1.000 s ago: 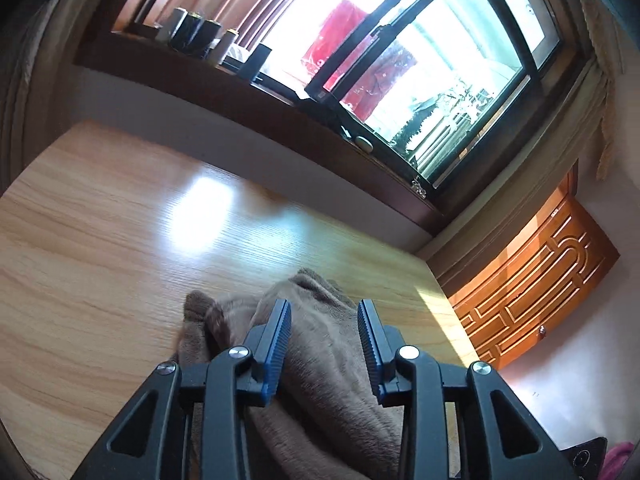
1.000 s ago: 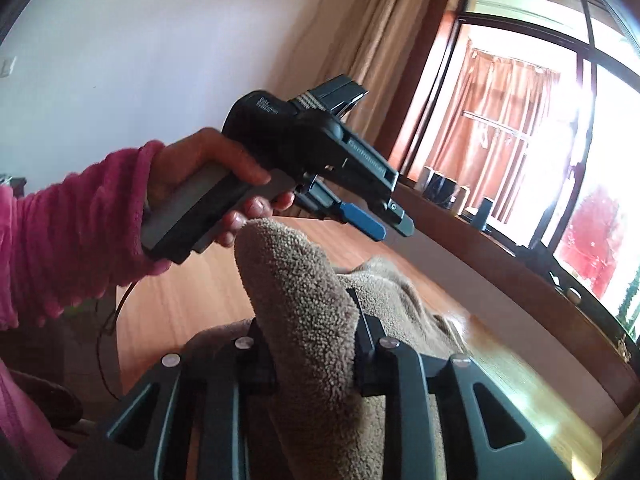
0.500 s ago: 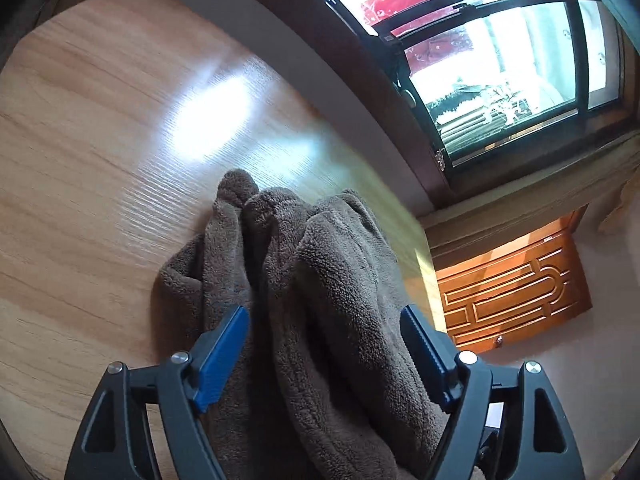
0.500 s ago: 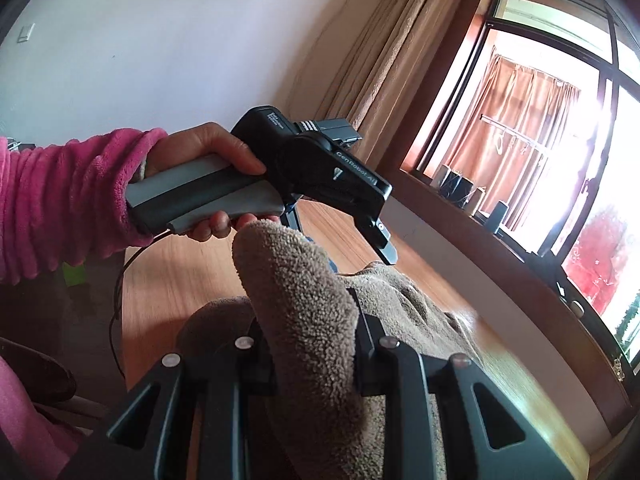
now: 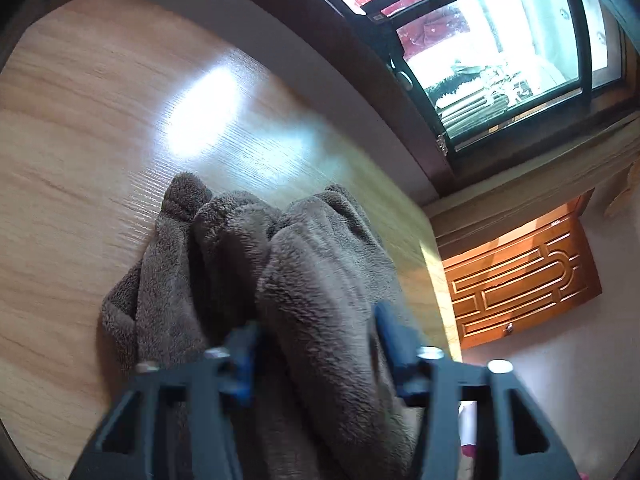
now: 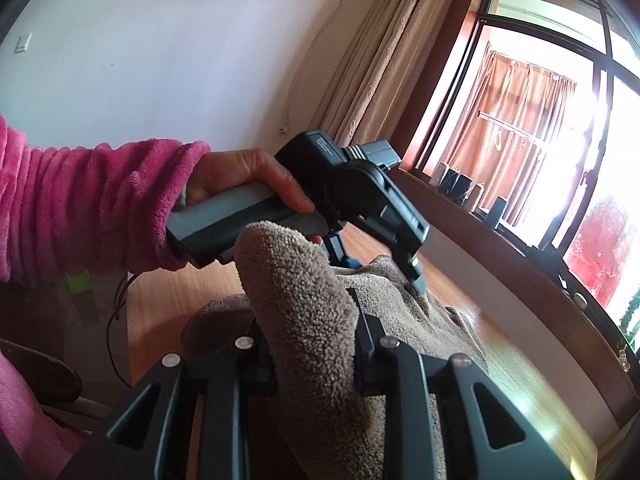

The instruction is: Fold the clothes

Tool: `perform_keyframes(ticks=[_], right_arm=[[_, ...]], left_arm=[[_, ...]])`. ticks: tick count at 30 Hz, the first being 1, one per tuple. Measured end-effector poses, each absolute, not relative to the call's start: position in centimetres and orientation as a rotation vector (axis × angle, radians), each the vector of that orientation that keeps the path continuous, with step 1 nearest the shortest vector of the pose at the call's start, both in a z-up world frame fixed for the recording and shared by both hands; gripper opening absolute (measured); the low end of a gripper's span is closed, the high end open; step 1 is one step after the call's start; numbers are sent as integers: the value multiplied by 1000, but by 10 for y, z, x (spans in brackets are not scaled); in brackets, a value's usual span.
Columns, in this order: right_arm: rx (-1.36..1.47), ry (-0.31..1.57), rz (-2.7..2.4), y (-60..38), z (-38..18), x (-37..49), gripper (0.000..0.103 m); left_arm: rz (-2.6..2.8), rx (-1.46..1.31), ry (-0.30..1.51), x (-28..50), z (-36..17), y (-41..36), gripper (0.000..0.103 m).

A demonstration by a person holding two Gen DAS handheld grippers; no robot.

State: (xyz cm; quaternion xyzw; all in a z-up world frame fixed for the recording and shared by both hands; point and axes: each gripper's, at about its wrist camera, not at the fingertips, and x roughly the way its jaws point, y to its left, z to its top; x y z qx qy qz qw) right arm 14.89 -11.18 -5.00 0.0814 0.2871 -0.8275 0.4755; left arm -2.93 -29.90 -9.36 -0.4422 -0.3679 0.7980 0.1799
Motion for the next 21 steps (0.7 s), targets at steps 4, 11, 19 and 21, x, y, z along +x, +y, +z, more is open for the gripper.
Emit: perform_keyframes(ticks=[4, 11, 19, 21], right_arm=[[163, 654, -2057, -107, -36, 145, 28], [106, 617, -1968, -126, -21, 161, 28], [355, 751, -1782, -172, -92, 159, 29], [386, 756, -1763, -175, -97, 158, 31]], left_arm=[[2297, -1101, -1034, -18, -67, -303, 20], [2402, -909, -998, 17, -18, -333, 20], [2417, -1172, -1179, 35, -122, -374, 21], [2428, -1143, -1180, 38, -129, -373, 21]])
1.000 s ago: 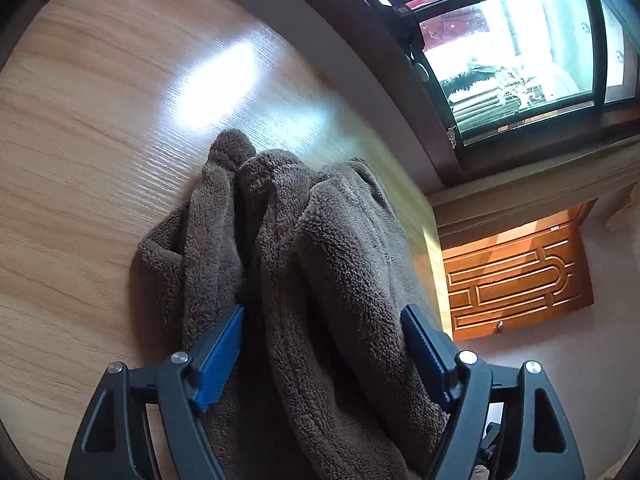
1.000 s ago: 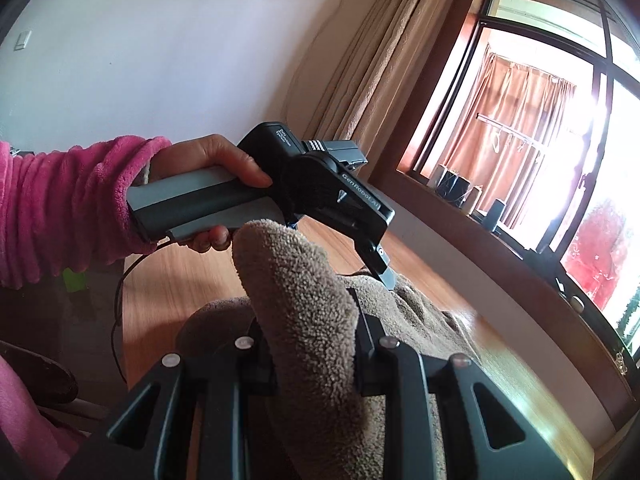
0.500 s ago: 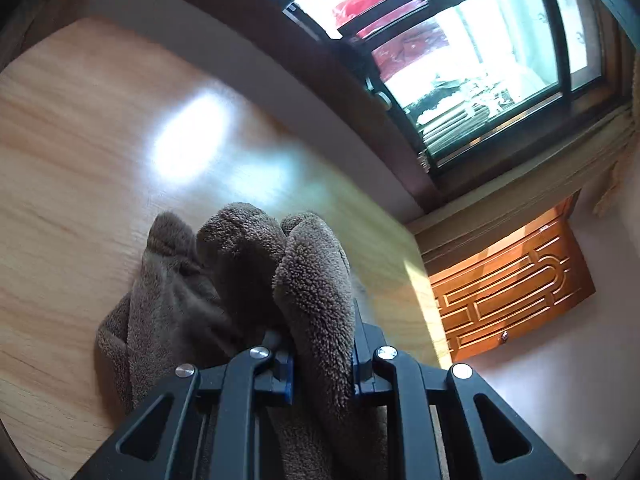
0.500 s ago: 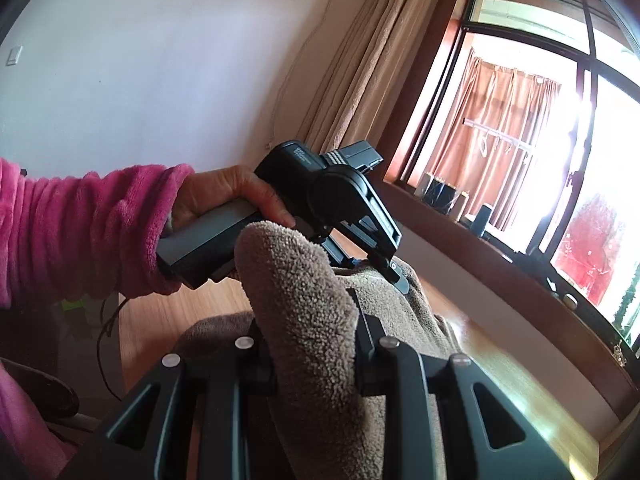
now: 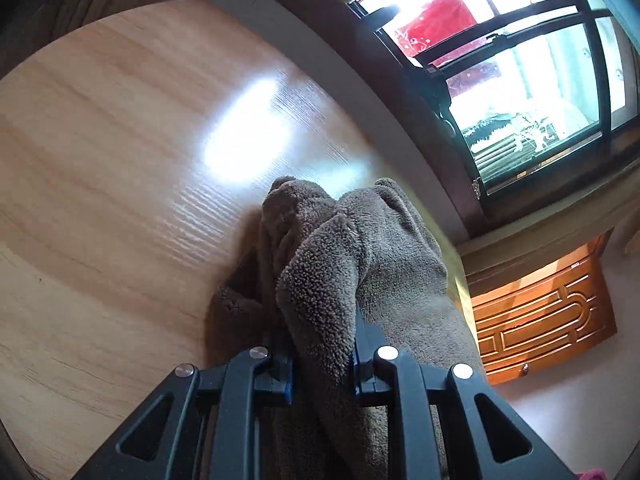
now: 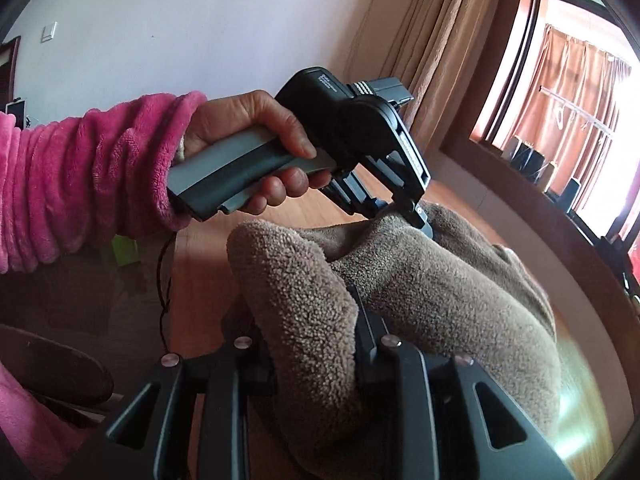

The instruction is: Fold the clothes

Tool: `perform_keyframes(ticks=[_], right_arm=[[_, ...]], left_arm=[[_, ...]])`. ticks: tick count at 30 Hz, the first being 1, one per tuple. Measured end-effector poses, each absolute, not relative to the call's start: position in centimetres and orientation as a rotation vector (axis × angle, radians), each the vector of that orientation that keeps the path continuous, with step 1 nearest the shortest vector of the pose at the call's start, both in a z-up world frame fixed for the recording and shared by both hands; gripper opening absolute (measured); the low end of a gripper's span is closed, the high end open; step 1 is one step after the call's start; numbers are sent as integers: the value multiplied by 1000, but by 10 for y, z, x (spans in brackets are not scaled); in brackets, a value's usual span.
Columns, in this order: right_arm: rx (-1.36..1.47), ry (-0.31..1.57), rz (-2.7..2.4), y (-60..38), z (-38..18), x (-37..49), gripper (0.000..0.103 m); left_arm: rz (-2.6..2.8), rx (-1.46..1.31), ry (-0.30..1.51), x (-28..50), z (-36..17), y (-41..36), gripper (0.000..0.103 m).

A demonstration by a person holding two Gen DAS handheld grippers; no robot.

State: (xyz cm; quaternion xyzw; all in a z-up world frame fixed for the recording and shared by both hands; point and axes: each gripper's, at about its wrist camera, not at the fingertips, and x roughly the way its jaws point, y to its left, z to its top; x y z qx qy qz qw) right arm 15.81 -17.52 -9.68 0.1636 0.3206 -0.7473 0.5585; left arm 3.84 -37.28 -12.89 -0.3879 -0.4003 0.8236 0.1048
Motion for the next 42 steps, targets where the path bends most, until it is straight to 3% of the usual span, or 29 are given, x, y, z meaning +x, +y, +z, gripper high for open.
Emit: perform_keyframes(ticks=[2, 5, 7, 9, 13, 16, 23, 29, 36, 42], right_arm=[[410, 755, -1741, -177, -97, 155, 38], [444, 731, -1704, -177, -97, 152, 61], [474, 665, -1675, -170, -91, 146, 70], [506, 589, -1644, -163, -83, 140, 71], [561, 330, -1604, -133, -55, 116, 72], [514, 210, -1750, -107, -33, 94, 72], [551, 446, -1942, -127, -63, 79, 71], [538, 576, -1978, -136, -91, 95, 71], [572, 522, -1953, -129, -90, 95, 71], [650, 209, -1893, -84, -61, 75, 78]], left_arm=[[2470, -1128, -1126, 39, -128, -368, 21], [2553, -1149, -1002, 38, -128, -358, 36], [2626, -1187, -939, 37, -128, -356, 70], [2703, -1226, -890, 39, -128, -355, 83], [2772, -1253, -842, 45, -115, -349, 83], [2884, -1232, -705, 52, -91, -335, 83], [2927, -1066, -523, 66, -46, -285, 83], [2856, -1188, -421, 56, -75, -256, 83], [2877, -1129, -419, 72, -95, -260, 83], [2844, -1103, -610, 85, -78, -278, 83]])
